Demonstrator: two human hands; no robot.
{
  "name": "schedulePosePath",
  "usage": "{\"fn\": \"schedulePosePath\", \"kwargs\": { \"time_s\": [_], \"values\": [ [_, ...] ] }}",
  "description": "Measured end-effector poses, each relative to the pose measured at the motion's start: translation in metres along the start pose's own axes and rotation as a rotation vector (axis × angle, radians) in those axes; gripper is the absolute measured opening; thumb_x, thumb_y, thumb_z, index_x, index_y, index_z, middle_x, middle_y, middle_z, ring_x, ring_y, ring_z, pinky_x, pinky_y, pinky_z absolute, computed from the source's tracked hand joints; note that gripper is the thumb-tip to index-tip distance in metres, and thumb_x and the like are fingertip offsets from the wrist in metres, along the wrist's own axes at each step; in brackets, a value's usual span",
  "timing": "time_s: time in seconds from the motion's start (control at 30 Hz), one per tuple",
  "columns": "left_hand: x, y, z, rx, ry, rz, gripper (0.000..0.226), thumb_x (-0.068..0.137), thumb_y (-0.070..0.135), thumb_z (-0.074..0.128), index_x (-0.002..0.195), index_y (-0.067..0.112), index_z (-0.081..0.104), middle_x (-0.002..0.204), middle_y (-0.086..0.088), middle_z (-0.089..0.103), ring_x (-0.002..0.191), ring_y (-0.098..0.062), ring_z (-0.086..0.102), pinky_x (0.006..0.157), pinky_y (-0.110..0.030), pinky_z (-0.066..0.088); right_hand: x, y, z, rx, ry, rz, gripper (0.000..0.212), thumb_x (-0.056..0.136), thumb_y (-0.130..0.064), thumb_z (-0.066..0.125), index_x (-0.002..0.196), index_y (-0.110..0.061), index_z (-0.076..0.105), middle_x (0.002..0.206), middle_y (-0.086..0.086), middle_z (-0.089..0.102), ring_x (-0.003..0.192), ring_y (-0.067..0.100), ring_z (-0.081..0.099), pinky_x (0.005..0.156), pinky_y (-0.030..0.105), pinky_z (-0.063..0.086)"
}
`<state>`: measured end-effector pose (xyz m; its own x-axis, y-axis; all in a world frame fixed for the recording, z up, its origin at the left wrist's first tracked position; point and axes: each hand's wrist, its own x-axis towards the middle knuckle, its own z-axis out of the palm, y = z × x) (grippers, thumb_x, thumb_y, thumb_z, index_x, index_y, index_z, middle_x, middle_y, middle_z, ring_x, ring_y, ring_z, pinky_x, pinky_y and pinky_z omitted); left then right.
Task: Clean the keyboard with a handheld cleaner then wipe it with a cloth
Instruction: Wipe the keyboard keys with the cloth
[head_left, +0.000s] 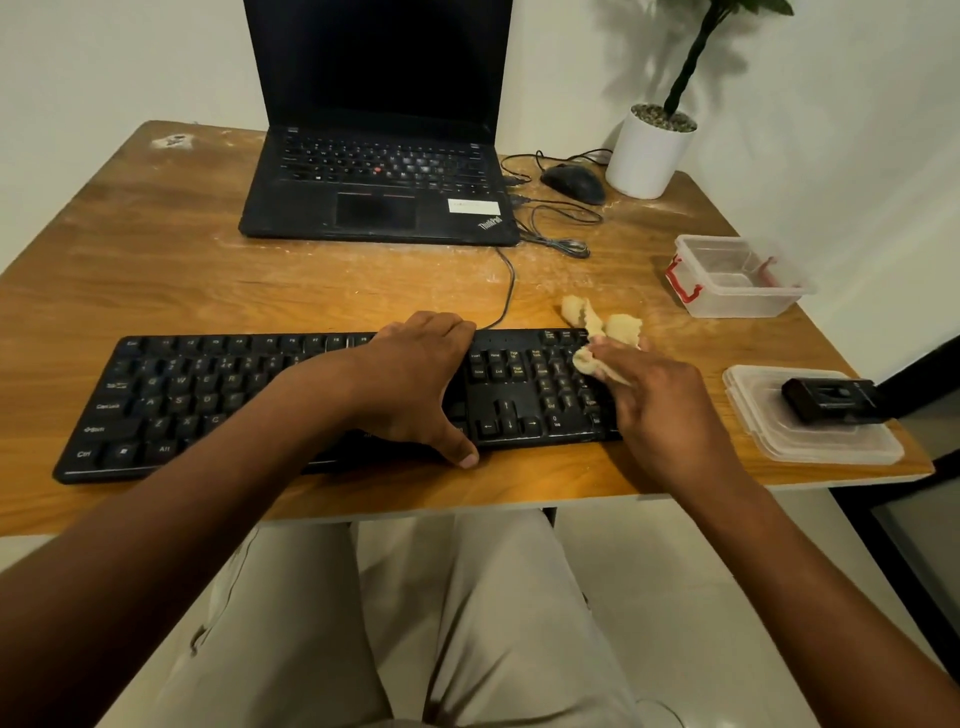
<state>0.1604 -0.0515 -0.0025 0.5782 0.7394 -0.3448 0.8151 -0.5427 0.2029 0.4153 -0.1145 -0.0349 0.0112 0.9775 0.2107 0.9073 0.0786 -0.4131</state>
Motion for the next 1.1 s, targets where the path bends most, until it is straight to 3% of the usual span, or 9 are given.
{"fn": "schedulePosePath", "kwargs": {
  "time_s": [0.07,0.23,0.3,0.47,0.63,0.77,0.9,1.1],
  "values": [
    [-0.001,0.001,-0.001,-0.002,-0.003,-0.006,0.137,0.066,0.070,0.080,0.162,0.015,-0.001,0.169,-0.001,0.007,0.155,-0.022,0.004,0.127,-0.044,0.011,0.008,-0.016,0.007,0.014,-0.009,-0.025,0.043,0.099,-0.006,0.058,0.140,-0.020,0.060,0.146,0.001,0.056,0.146,0.026,0.040,0.123,0.041,0.028],
    [-0.002,0.003,-0.002,-0.002,-0.012,-0.008,0.137,0.067,0.070,0.080,0.162,0.015,-0.001,0.170,-0.001,0.005,0.156,-0.022,0.003,0.125,-0.042,0.010,-0.017,-0.030,0.012,0.024,-0.057,-0.183,0.044,0.094,0.002,0.063,0.135,-0.015,0.065,0.142,0.001,0.060,0.145,0.008,0.028,0.117,0.019,0.020],
    [-0.002,0.002,-0.002,-0.003,-0.006,-0.005,0.135,0.067,0.069,0.080,0.162,0.014,0.000,0.169,-0.001,0.007,0.155,-0.022,0.004,0.125,-0.043,0.010,-0.027,-0.013,0.002,0.023,-0.025,-0.148,0.047,0.093,0.005,0.064,0.134,-0.017,0.066,0.141,-0.001,0.060,0.143,0.009,0.030,0.117,0.023,0.022],
    [-0.001,0.001,-0.002,-0.007,0.000,-0.002,0.135,0.065,0.069,0.081,0.161,0.014,0.004,0.168,-0.002,0.012,0.154,-0.023,0.008,0.126,-0.044,0.014,-0.002,-0.008,0.003,-0.018,0.028,0.017,0.040,0.100,-0.005,0.058,0.137,-0.018,0.063,0.144,0.002,0.058,0.143,0.030,0.043,0.122,0.038,0.027],
    [0.000,0.000,-0.002,-0.004,-0.006,-0.009,0.136,0.065,0.071,0.081,0.161,0.015,0.003,0.168,-0.002,0.010,0.154,-0.023,0.008,0.126,-0.044,0.014,-0.014,-0.035,0.013,0.018,-0.059,-0.144,0.046,0.096,0.003,0.058,0.138,-0.014,0.062,0.145,0.003,0.056,0.148,0.019,0.029,0.119,0.028,0.016],
    [0.001,-0.001,0.000,-0.001,0.005,0.002,0.136,0.065,0.071,0.080,0.161,0.014,0.004,0.168,-0.002,0.010,0.155,-0.023,0.007,0.127,-0.044,0.014,-0.036,-0.010,0.004,0.003,-0.002,-0.134,0.051,0.090,0.010,0.064,0.134,-0.015,0.066,0.140,0.002,0.061,0.142,0.018,0.032,0.117,0.034,0.025],
    [0.001,0.000,0.000,-0.009,0.002,-0.002,0.134,0.065,0.070,0.081,0.161,0.015,0.006,0.168,-0.002,0.012,0.154,-0.023,0.009,0.126,-0.045,0.015,-0.007,-0.010,0.014,-0.022,0.032,-0.055,0.046,0.095,0.002,0.059,0.137,-0.016,0.063,0.144,0.002,0.058,0.146,0.026,0.039,0.120,0.028,0.019],
    [0.001,0.000,0.000,-0.004,-0.002,-0.007,0.137,0.064,0.070,0.081,0.161,0.015,0.003,0.168,-0.002,0.010,0.155,-0.023,0.007,0.127,-0.045,0.014,-0.038,-0.025,0.013,0.010,-0.050,-0.246,0.055,0.086,0.013,0.064,0.135,-0.013,0.065,0.142,0.002,0.060,0.144,0.017,0.030,0.118,0.035,0.025]
  ]
}}
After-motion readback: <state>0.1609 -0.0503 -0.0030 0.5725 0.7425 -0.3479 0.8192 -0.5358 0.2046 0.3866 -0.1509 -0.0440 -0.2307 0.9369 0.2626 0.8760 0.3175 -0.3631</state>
